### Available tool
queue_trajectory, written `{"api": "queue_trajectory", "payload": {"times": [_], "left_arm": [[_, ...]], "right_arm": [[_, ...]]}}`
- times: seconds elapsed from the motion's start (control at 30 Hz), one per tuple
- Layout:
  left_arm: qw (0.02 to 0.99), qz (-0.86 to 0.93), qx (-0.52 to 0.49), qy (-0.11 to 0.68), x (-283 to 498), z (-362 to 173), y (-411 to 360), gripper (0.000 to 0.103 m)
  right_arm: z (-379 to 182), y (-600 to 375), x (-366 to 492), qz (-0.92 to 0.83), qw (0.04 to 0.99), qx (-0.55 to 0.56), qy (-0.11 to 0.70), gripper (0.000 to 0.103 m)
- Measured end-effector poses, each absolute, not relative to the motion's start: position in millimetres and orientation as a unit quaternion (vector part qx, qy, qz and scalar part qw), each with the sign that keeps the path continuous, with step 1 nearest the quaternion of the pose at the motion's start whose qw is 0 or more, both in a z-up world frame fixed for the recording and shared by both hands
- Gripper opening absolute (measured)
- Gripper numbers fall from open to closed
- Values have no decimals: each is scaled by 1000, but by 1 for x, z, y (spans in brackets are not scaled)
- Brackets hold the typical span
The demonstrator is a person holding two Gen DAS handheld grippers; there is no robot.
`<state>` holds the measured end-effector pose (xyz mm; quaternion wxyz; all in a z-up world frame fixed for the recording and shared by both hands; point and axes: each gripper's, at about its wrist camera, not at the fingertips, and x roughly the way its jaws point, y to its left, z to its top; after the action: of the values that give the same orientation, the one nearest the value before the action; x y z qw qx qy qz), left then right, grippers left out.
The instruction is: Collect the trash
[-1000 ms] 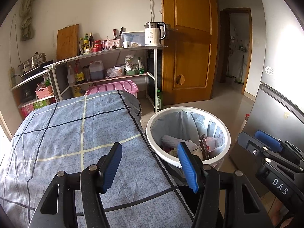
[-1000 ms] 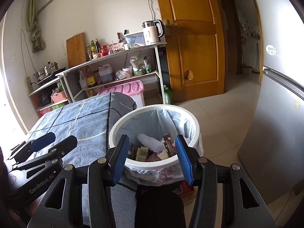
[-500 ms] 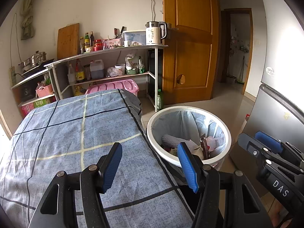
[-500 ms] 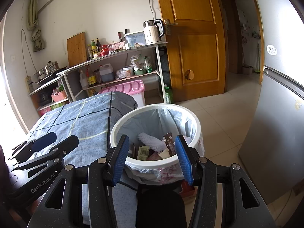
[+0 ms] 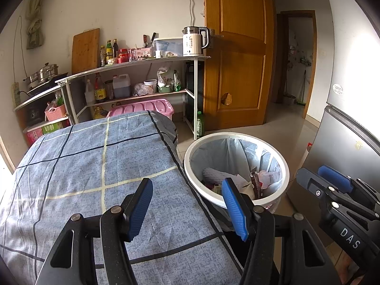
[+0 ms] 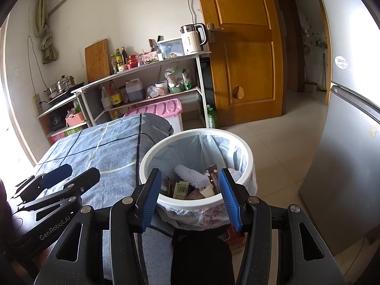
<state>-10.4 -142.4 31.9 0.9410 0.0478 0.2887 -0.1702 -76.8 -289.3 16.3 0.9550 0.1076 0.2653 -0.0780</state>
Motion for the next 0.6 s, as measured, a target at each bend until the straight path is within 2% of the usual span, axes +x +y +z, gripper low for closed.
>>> {"api": "queue_trajectory", "payload": {"times": [0.6], "left_arm": [[940,-173,49,289,-11,32,-145,60]], "right_arm": [[17,-288,-77,-78,955,108,265,51]]}}
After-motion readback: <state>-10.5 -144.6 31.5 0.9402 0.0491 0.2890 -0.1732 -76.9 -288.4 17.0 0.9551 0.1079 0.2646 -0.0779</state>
